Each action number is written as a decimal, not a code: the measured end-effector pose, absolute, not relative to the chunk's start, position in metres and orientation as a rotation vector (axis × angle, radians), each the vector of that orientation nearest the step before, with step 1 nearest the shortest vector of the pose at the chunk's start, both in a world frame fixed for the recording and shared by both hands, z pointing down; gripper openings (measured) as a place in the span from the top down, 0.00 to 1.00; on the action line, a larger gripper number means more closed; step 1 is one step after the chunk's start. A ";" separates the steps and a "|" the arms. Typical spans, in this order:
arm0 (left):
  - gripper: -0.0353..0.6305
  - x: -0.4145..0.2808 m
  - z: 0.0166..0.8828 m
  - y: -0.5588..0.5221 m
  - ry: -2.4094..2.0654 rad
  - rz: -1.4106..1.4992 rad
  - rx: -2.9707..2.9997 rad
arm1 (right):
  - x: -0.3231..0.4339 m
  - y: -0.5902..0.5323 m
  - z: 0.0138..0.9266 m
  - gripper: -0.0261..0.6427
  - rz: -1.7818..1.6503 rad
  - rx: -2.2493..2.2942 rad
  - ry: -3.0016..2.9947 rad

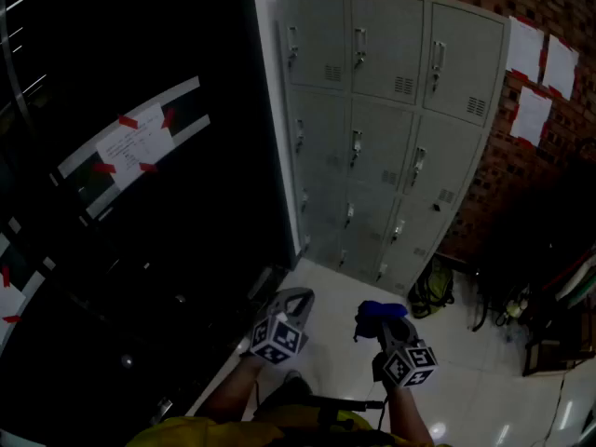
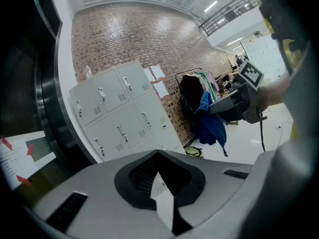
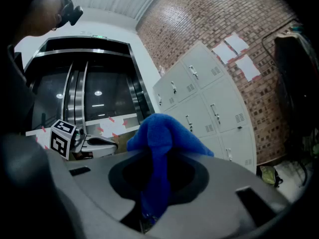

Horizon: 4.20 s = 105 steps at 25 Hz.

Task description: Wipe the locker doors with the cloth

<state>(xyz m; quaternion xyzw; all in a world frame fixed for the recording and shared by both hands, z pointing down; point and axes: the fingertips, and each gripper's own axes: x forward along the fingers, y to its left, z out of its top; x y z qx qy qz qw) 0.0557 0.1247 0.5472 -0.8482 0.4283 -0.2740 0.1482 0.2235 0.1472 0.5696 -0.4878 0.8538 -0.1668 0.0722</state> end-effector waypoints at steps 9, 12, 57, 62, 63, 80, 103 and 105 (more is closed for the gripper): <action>0.96 0.019 0.550 -0.036 1.210 -0.724 -2.434 | 0.182 0.000 0.569 0.85 -0.427 -1.491 2.595; 0.96 0.002 0.556 -0.129 1.168 -0.720 -2.434 | 0.162 -0.090 0.574 0.85 -0.409 -1.548 2.566; 0.96 -0.041 0.433 -0.537 1.121 -0.560 -2.422 | 0.081 -0.611 0.236 0.85 0.302 -1.802 2.475; 0.96 -0.037 0.440 -0.536 1.097 -0.582 -2.422 | 0.077 -0.615 0.316 0.86 0.131 -1.823 2.527; 0.96 -0.036 0.442 -0.535 1.088 -0.585 -2.421 | 0.076 -0.613 0.309 0.86 0.123 -1.795 2.528; 0.96 -0.057 0.439 -0.522 1.127 -0.582 -2.417 | 0.023 -0.620 -0.023 0.85 0.523 -1.665 2.464; 0.96 -0.068 0.447 -0.510 1.104 -0.618 -2.416 | -0.037 -0.639 -0.026 0.85 0.516 -1.477 2.493; 0.96 -0.070 0.447 -0.507 1.110 -0.620 -2.419 | -0.046 -0.643 -0.062 0.85 0.514 -1.495 2.488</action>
